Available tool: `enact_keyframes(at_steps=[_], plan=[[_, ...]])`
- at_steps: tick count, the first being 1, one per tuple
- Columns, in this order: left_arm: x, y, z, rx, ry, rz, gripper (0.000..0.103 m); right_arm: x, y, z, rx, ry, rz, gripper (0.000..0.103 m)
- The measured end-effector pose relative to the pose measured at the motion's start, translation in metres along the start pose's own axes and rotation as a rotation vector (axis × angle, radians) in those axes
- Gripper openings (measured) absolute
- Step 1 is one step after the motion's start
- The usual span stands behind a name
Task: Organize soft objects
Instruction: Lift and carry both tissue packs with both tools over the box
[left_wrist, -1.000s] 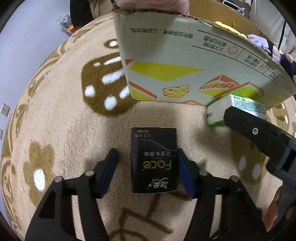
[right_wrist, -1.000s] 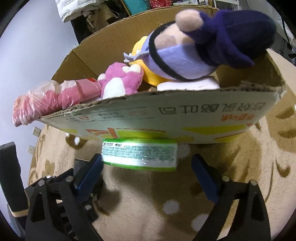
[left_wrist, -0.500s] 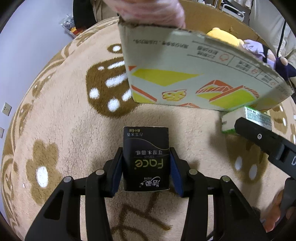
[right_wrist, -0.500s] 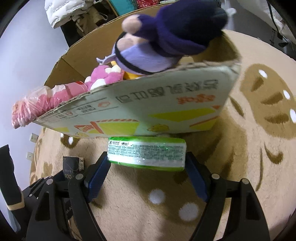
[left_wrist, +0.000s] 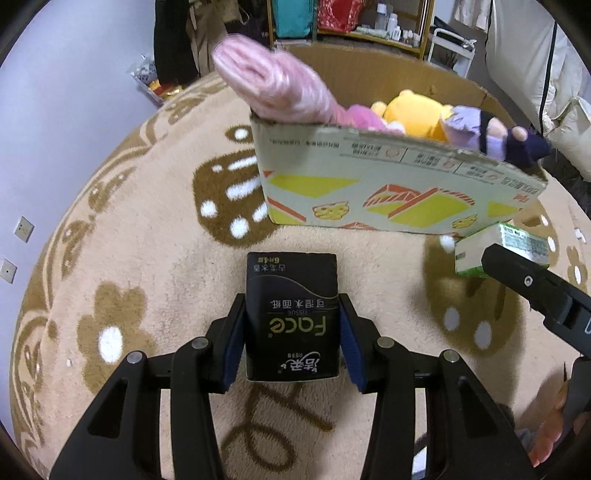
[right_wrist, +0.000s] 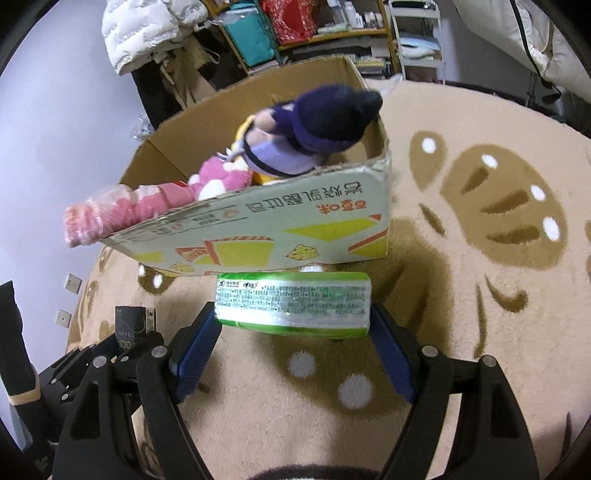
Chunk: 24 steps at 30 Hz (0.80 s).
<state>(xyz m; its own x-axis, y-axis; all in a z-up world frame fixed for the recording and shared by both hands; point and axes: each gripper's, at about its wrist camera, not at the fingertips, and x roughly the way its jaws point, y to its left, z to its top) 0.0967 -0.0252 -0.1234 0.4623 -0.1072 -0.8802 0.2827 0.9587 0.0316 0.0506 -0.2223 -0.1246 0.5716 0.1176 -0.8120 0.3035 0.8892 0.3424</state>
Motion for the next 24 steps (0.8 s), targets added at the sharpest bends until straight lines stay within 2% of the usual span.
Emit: enact_keyframes(at_steps=[7, 13, 24], plan=[[-0.034, 0.000, 0.000, -0.011, -0.085, -0.002, 0.045, -0.028, 0.012, -0.005, -0.050, -0.075, 0.016, 0.084], [-0.067, -0.002, 0.005, -0.002, -0.204, -0.010, 0.045, -0.056, 0.015, -0.003, -0.054, -0.176, 0.028, 0.084], [-0.117, -0.010, 0.018, 0.049, -0.378, 0.076, 0.045, -0.095, 0.018, 0.011, -0.089, -0.344, 0.023, 0.084]])
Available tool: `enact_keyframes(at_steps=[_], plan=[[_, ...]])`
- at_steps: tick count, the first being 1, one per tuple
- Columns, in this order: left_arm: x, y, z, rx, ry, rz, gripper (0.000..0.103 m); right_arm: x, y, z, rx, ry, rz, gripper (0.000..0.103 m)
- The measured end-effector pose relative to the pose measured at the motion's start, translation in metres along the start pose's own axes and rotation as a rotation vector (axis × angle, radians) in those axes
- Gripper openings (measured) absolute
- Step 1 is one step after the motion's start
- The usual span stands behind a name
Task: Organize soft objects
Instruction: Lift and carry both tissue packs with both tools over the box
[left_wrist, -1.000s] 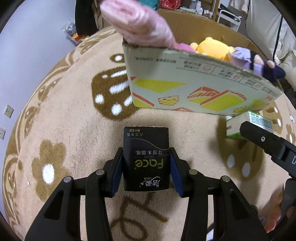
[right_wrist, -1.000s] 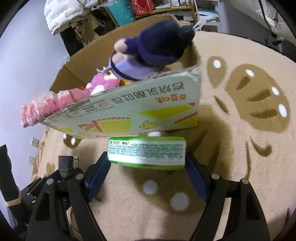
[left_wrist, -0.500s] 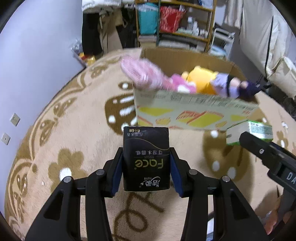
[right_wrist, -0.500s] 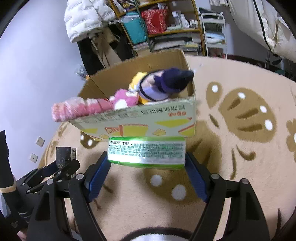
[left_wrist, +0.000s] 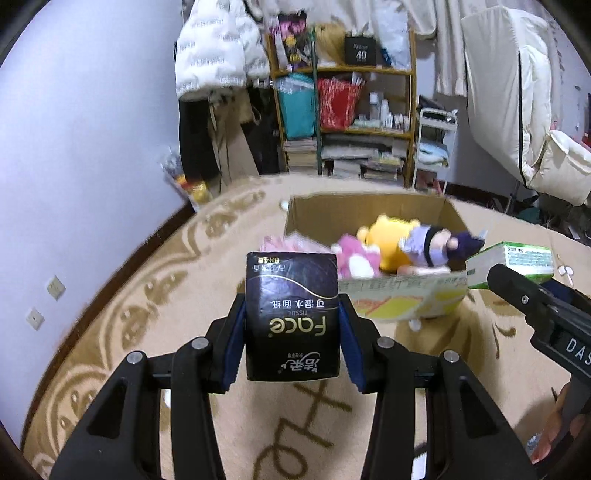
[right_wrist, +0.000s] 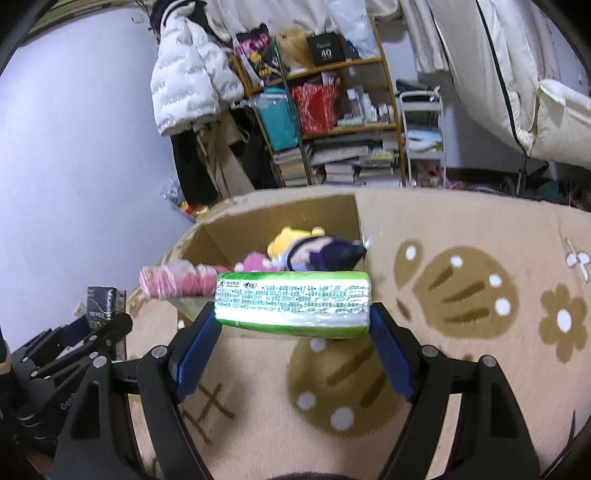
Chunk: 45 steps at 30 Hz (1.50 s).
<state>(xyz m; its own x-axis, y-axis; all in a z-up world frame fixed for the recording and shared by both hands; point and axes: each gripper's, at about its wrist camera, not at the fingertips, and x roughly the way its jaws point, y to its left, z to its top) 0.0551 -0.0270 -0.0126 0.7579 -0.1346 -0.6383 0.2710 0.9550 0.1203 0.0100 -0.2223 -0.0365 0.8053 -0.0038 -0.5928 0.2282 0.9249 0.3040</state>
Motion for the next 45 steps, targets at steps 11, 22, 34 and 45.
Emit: enact_keyframes(at_steps=[11, 22, 34, 45], plan=[[-0.016, -0.011, 0.024, 0.022, -0.114, -0.003, 0.045, -0.005, -0.009, 0.013, 0.012, -0.087, 0.058, 0.084], [-0.001, -0.025, 0.058, 0.034, -0.164, -0.034, 0.045, 0.017, -0.009, 0.038, -0.052, -0.121, 0.076, 0.084], [0.026, -0.037, 0.082, 0.053, -0.162, -0.052, 0.045, 0.040, -0.014, 0.067, -0.130, -0.122, 0.071, 0.084], [0.057, -0.044, 0.083, 0.057, -0.109, -0.065, 0.045, 0.078, -0.019, 0.070, -0.159, -0.068, 0.090, 0.084]])
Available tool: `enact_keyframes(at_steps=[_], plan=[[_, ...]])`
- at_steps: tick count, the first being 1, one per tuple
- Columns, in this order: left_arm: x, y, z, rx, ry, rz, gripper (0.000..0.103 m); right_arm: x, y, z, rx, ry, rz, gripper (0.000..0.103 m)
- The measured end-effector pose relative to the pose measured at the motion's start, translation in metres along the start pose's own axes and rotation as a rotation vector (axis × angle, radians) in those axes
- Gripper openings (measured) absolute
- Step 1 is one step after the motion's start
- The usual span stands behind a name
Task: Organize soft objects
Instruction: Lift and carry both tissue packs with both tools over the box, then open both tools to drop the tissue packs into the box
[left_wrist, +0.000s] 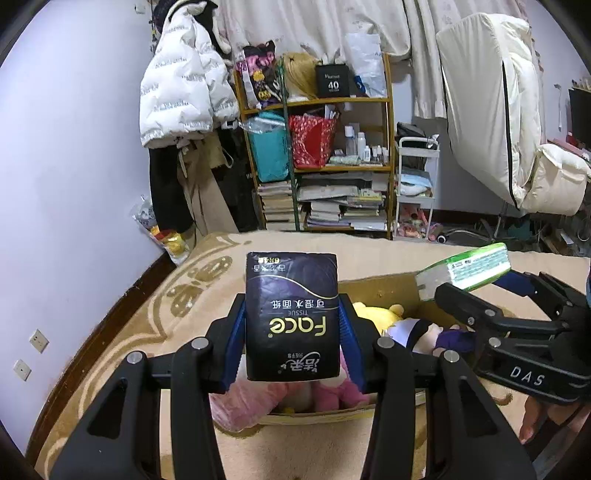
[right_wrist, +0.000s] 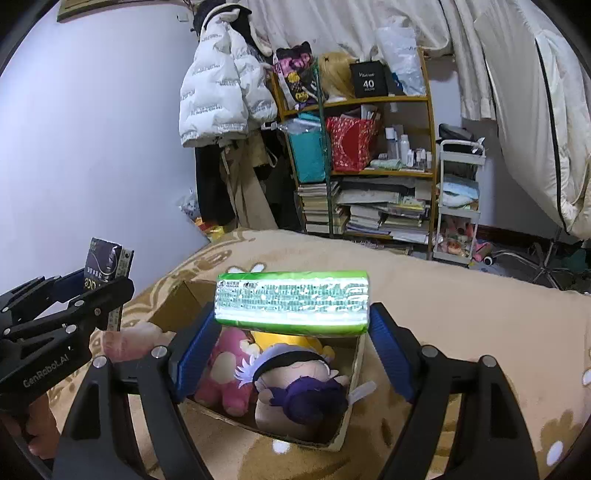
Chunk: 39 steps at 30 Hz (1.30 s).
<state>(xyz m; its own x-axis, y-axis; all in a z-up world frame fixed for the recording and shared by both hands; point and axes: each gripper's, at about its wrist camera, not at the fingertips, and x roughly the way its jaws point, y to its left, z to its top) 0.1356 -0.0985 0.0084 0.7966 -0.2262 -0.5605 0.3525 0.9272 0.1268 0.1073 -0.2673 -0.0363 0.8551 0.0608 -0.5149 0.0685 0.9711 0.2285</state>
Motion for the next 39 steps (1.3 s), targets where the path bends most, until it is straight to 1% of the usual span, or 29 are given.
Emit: enact_keyframes(at_steps=[3, 13, 17, 18, 19, 20, 26, 28, 32, 34, 38, 39], plan=[[0.015, 0.001, -0.004, -0.025, 0.043, -0.016, 0.045, 0.010, -0.002, -0.003, 0.015, 0.013, 0.016, 0.084], [0.036, 0.003, -0.009, -0.041, 0.092, -0.034, 0.045, 0.032, -0.005, -0.018, -0.003, 0.083, 0.054, 0.085], [0.041, 0.003, -0.011, -0.044, 0.115, -0.045, 0.045, 0.035, -0.003, -0.020, -0.022, 0.091, 0.057, 0.085], [0.042, 0.002, -0.012, -0.042, 0.118, -0.045, 0.048, 0.035, -0.003, -0.021, -0.028, 0.090, 0.057, 0.085], [0.042, 0.002, -0.012, -0.041, 0.116, -0.043, 0.053, 0.036, -0.002, -0.021, -0.033, 0.093, 0.058, 0.085], [0.041, 0.002, -0.012, -0.040, 0.110, -0.039, 0.054, 0.037, -0.001, -0.021, -0.035, 0.096, 0.058, 0.085], [0.037, 0.006, -0.012, -0.054, 0.115, -0.037, 0.057, 0.035, 0.000, -0.023, -0.047, 0.102, 0.060, 0.085], [0.035, 0.010, -0.012, -0.072, 0.123, -0.047, 0.068, 0.034, 0.001, -0.024, -0.054, 0.097, 0.063, 0.085], [0.028, 0.013, -0.010, -0.072, 0.108, -0.035, 0.071, 0.032, 0.005, -0.023, -0.068, 0.092, 0.072, 0.085], [0.022, 0.015, -0.010, -0.070, 0.100, -0.021, 0.078, 0.029, 0.010, -0.023, -0.081, 0.077, 0.087, 0.085], [0.010, 0.020, -0.008, -0.077, 0.087, -0.005, 0.081, 0.024, 0.022, -0.022, -0.124, 0.062, 0.095, 0.085], [0.008, 0.021, -0.008, -0.077, 0.084, -0.001, 0.082, 0.024, 0.023, -0.023, -0.126, 0.059, 0.099, 0.087]])
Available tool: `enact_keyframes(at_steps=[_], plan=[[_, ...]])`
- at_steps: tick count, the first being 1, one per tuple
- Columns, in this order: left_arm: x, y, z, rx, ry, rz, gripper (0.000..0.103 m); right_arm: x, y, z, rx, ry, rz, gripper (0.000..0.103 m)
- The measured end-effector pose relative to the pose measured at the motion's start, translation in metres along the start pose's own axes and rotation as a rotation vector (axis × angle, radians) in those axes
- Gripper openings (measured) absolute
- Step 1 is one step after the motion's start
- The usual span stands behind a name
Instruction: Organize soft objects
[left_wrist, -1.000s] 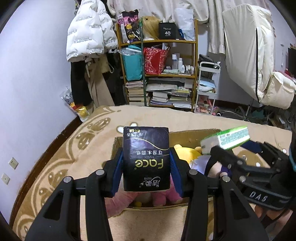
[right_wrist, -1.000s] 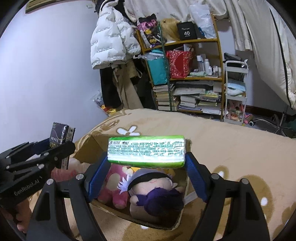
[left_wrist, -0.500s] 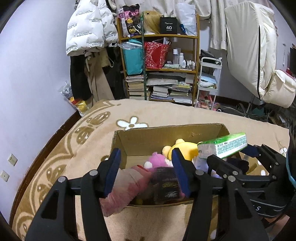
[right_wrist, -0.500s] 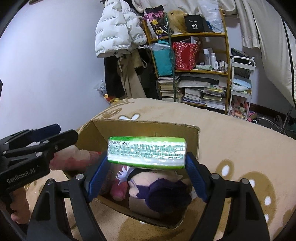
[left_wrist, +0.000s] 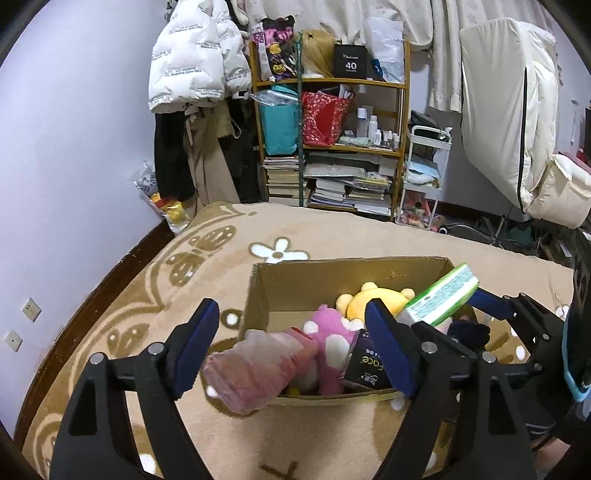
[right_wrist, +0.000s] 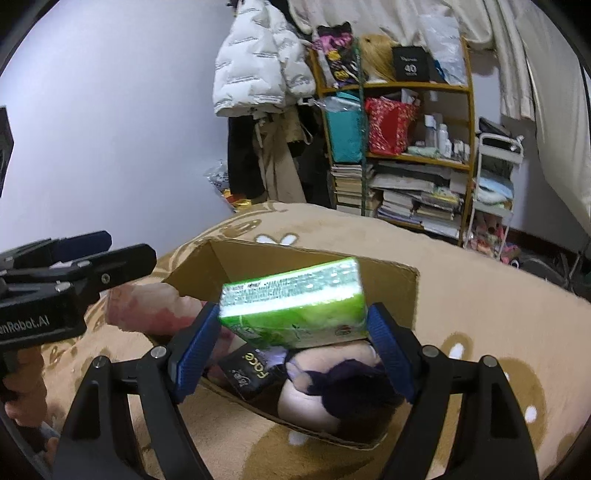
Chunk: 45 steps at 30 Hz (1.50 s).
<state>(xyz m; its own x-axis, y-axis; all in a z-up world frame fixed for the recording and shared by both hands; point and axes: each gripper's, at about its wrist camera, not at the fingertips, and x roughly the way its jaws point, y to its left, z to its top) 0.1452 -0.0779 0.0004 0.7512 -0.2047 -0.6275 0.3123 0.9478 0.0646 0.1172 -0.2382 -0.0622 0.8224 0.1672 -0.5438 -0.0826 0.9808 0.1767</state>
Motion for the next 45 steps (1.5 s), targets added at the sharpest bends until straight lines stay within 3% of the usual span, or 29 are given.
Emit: enact_keyframes(at_steps=[2, 6, 9, 19, 30, 45], plan=[[-0.005, 0.002, 0.000, -0.002, -0.006, 0.009, 0.087, -0.002, 0.003, -0.001, -0.004, -0.004, 0.001, 0.095], [-0.013, 0.008, -0.001, -0.017, -0.008, 0.021, 0.090, -0.006, 0.007, -0.002, -0.013, -0.003, -0.006, 0.096], [-0.020, 0.011, -0.001, -0.026, -0.011, 0.032, 0.094, -0.013, 0.007, -0.003, 0.004, -0.006, -0.023, 0.103], [-0.054, 0.018, -0.007, -0.021, -0.033, 0.061, 0.100, -0.055, 0.003, 0.003, 0.064, -0.042, -0.072, 0.103], [-0.111, 0.019, -0.008, -0.014, -0.109, 0.061, 0.100, -0.124, 0.014, 0.015, 0.064, -0.137, -0.096, 0.103], [-0.173, 0.021, -0.041, -0.011, -0.218, 0.092, 0.101, -0.198, 0.026, 0.004, 0.061, -0.226, -0.133, 0.103]])
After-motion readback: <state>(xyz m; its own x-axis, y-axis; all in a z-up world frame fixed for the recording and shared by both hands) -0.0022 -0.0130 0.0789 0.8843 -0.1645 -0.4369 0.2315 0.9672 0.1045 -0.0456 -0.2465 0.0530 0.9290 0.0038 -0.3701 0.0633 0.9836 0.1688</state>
